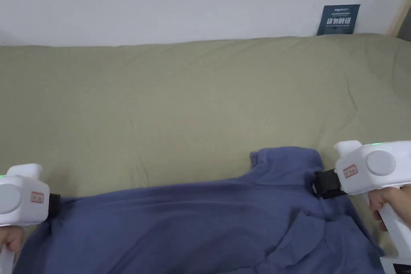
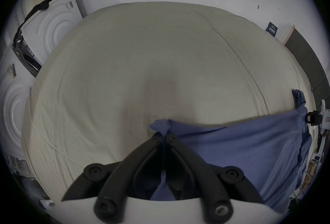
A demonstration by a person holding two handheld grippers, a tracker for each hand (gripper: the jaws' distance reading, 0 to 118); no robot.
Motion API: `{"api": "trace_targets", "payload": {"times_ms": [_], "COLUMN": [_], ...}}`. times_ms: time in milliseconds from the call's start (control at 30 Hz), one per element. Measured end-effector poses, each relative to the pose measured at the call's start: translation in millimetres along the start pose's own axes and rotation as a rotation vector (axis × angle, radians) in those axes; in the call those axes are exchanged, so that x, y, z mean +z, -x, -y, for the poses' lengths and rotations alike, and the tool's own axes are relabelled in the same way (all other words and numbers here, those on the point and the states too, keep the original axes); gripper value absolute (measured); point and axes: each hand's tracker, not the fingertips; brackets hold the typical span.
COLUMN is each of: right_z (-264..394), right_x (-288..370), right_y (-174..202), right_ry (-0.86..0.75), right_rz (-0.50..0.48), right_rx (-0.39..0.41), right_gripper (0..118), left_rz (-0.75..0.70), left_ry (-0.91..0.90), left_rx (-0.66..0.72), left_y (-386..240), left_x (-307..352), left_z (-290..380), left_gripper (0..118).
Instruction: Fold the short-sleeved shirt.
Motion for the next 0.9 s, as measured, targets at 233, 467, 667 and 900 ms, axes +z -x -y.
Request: {"api": "trace_targets", "payload": {"times_ms": [233,467,667,900], "right_z": [8.5,38.2,96.3,192.8], "right_x": [54.5,126.0,184.4,219.4], "right_y": [0.2,7.6,4.1,13.9], "right_ry": [-0.110,-0.234,-0.308,-0.339], "right_rz": [-0.047,-0.078,-0.115,-0.131], "right_rx": [-0.003,0.004,-0.015,-0.009], "right_gripper": [4,4,4,4], "left_rz": [0.017,0.052,0.080,0.097], "left_ry": [-0.028,-0.131,-0.198,-0.237], "left_rx": [-0.004,0.018,0.004,-0.024], "left_y": [3.7,22.4,38.2,57.5], "left_x": [18.5,80.9,142.7,181.4], "left_z": [7.4,27.6,77.1,154.6], "left_gripper": [0,0,0,0]}}
